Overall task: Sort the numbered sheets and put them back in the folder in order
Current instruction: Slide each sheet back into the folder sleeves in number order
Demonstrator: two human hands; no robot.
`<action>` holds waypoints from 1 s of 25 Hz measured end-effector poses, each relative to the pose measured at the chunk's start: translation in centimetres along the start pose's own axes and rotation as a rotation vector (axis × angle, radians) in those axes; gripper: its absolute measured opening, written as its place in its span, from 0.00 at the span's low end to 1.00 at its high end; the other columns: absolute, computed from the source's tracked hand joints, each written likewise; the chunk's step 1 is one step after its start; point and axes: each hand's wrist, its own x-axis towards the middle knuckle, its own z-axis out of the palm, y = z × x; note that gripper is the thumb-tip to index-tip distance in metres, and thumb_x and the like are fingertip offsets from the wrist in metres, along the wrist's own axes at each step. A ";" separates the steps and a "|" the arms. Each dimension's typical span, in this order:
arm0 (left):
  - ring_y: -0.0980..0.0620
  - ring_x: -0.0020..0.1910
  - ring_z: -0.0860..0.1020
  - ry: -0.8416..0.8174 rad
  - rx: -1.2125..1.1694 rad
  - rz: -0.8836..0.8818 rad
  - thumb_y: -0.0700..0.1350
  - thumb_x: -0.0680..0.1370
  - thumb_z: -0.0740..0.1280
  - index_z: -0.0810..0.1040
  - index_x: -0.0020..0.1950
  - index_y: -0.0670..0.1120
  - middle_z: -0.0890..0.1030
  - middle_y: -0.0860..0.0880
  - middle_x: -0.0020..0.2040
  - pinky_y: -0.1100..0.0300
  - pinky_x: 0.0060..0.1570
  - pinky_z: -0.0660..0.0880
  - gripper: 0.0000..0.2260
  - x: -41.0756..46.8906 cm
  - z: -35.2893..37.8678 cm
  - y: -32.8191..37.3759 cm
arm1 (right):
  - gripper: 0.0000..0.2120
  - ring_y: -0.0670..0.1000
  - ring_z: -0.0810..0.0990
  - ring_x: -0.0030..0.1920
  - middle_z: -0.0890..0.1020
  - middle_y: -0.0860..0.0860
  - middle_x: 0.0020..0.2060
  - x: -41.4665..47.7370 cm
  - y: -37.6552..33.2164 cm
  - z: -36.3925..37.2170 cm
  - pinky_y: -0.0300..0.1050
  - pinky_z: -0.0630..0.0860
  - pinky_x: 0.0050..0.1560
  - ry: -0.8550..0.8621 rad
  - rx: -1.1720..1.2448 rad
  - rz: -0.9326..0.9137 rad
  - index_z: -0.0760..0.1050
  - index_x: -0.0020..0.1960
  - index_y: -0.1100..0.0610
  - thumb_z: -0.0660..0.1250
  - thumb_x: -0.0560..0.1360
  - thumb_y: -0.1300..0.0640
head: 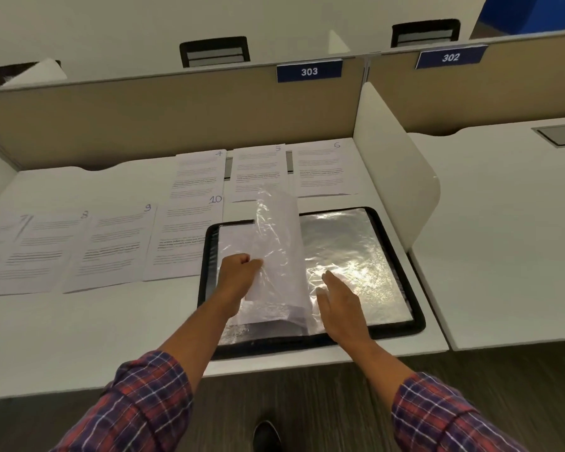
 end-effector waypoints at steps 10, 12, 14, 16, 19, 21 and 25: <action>0.48 0.34 0.77 0.176 0.233 -0.054 0.42 0.77 0.73 0.77 0.34 0.41 0.79 0.45 0.33 0.55 0.37 0.76 0.13 1.8 -7.1 -8.3 | 0.28 0.56 0.63 0.80 0.66 0.55 0.80 -1.2 1.5 3.5 0.59 0.65 0.77 -0.107 -0.538 -0.060 0.63 0.80 0.57 0.56 0.85 0.43; 0.50 0.34 0.79 0.184 0.347 0.026 0.42 0.78 0.73 0.80 0.36 0.40 0.81 0.46 0.34 0.58 0.37 0.77 0.11 2.2 -7.1 -9.3 | 0.28 0.55 0.62 0.81 0.65 0.55 0.81 -1.4 1.6 3.8 0.59 0.63 0.78 -0.108 -0.578 -0.065 0.63 0.80 0.56 0.55 0.85 0.41; 0.53 0.39 0.79 0.199 0.430 0.080 0.43 0.79 0.73 0.80 0.43 0.43 0.81 0.48 0.40 0.65 0.36 0.72 0.06 2.2 -6.8 -9.7 | 0.28 0.55 0.63 0.80 0.66 0.54 0.80 -1.3 1.4 4.0 0.60 0.65 0.77 -0.091 -0.595 -0.058 0.64 0.79 0.55 0.57 0.84 0.41; 0.50 0.48 0.80 0.216 0.507 0.158 0.42 0.79 0.72 0.79 0.55 0.45 0.81 0.48 0.50 0.61 0.43 0.77 0.07 1.8 -6.5 -10.0 | 0.28 0.55 0.66 0.78 0.68 0.54 0.78 -1.2 0.8 4.3 0.61 0.68 0.74 -0.061 -0.611 -0.043 0.66 0.77 0.55 0.58 0.83 0.40; 0.42 0.68 0.75 0.155 0.848 0.482 0.37 0.77 0.70 0.74 0.73 0.45 0.76 0.43 0.70 0.48 0.66 0.74 0.24 1.7 -6.1 -11.4 | 0.30 0.57 0.66 0.78 0.67 0.56 0.78 -1.1 0.0 5.0 0.64 0.66 0.74 -0.036 -0.637 -0.024 0.66 0.77 0.58 0.55 0.84 0.40; 0.41 0.80 0.63 -0.002 0.960 0.604 0.38 0.80 0.64 0.68 0.80 0.45 0.66 0.42 0.80 0.45 0.79 0.62 0.27 1.7 -5.6 -11.9 | 0.32 0.58 0.62 0.80 0.63 0.57 0.81 -0.9 -0.5 5.5 0.64 0.62 0.77 -0.050 -0.646 -0.060 0.61 0.81 0.59 0.52 0.84 0.40; 0.47 0.84 0.42 -0.181 1.073 0.582 0.61 0.85 0.49 0.50 0.86 0.49 0.43 0.46 0.85 0.45 0.83 0.46 0.31 1.9 -5.2 -12.6 | 0.35 0.56 0.52 0.84 0.52 0.56 0.84 1.0 -1.3 6.5 0.60 0.49 0.82 -0.162 -0.635 -0.226 0.53 0.84 0.59 0.47 0.84 0.38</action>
